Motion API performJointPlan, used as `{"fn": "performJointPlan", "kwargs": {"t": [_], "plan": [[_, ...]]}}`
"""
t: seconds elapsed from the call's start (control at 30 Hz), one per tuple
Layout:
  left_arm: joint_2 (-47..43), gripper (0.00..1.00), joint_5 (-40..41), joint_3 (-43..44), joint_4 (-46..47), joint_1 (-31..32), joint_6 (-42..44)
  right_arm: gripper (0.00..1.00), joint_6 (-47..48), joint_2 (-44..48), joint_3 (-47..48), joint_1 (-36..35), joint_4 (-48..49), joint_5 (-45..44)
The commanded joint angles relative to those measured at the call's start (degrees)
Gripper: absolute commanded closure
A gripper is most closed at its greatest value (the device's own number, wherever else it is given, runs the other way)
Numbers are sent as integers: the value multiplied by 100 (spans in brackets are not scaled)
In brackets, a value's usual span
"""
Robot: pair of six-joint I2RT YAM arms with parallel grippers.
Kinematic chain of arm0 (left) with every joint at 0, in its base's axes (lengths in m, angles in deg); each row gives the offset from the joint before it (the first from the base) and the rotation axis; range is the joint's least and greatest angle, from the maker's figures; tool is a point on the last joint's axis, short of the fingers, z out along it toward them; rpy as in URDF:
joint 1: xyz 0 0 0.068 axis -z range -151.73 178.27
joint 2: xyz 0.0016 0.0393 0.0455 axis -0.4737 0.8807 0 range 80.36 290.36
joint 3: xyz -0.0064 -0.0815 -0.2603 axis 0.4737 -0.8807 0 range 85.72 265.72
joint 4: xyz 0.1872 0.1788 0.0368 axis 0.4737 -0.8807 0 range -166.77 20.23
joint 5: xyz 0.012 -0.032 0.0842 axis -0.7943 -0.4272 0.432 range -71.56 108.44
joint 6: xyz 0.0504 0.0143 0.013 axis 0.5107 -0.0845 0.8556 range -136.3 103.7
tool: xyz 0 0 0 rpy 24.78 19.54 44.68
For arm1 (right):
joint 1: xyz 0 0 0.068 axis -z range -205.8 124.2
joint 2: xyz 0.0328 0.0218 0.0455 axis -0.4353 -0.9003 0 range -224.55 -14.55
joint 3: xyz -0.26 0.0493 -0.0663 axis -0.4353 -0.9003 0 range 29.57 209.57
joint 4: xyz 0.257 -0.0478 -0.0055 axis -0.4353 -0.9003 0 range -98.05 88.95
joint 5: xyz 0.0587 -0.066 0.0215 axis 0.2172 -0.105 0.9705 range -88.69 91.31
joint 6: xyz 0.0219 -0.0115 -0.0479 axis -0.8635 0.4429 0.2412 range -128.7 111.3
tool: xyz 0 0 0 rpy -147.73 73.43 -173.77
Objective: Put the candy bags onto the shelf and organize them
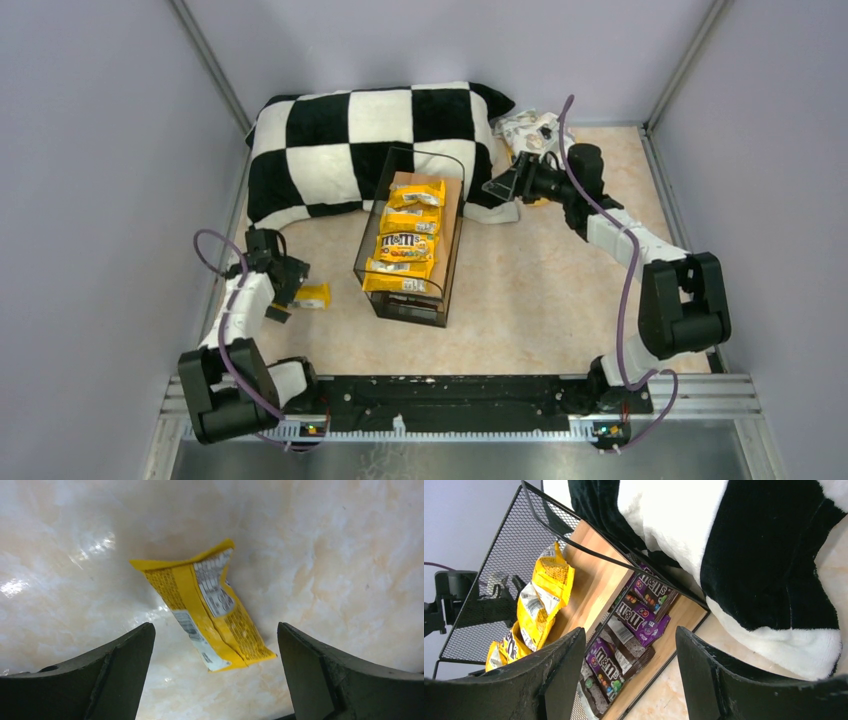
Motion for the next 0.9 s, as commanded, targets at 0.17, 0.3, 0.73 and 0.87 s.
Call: {"fn": "performJointPlan", "kwargs": {"t": [0.17, 0.3, 0.73, 0.87], "plan": [[497, 12, -409, 23, 517, -836, 33, 34, 86, -116, 91, 54, 183, 32], [410, 20, -797, -396, 826, -1027, -131, 34, 85, -161, 107, 56, 182, 39], [165, 43, -1327, -632, 1332, -1087, -120, 1, 332, -36, 126, 56, -136, -252], [-77, 48, -1446, -592, 1253, -1095, -97, 1, 316, -3, 110, 56, -125, -284]]}}
